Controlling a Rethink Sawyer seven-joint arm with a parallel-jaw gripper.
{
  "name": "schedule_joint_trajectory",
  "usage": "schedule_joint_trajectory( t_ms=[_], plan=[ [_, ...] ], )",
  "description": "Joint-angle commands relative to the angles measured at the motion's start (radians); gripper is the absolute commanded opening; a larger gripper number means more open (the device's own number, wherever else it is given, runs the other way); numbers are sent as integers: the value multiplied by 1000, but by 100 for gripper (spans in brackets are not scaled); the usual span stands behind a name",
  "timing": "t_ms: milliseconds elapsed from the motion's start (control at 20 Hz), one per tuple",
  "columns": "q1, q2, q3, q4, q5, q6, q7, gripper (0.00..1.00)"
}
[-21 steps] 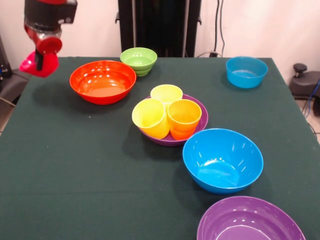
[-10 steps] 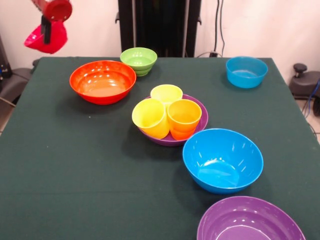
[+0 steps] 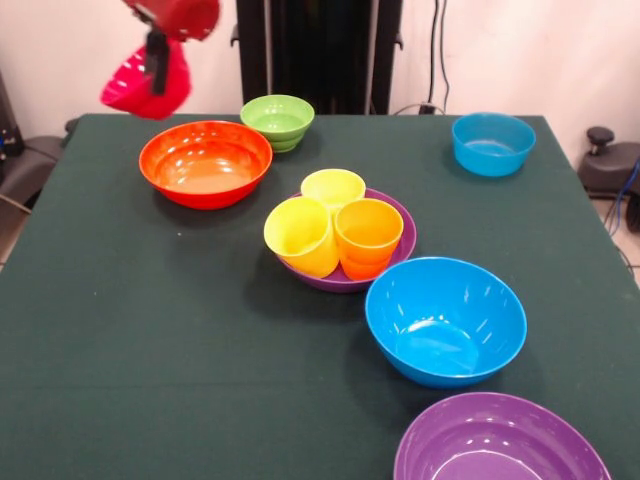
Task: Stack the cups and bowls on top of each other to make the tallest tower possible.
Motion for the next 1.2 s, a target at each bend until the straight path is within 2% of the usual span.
schedule_joint_trajectory(
  t_ms=[50,750,1200],
  plan=[
    [82,61,87,-47,58,102,129,0],
    [197,119,49,-98,174,56,189,0],
    [256,188,37,-81,250,-59,222,0]
  ],
)
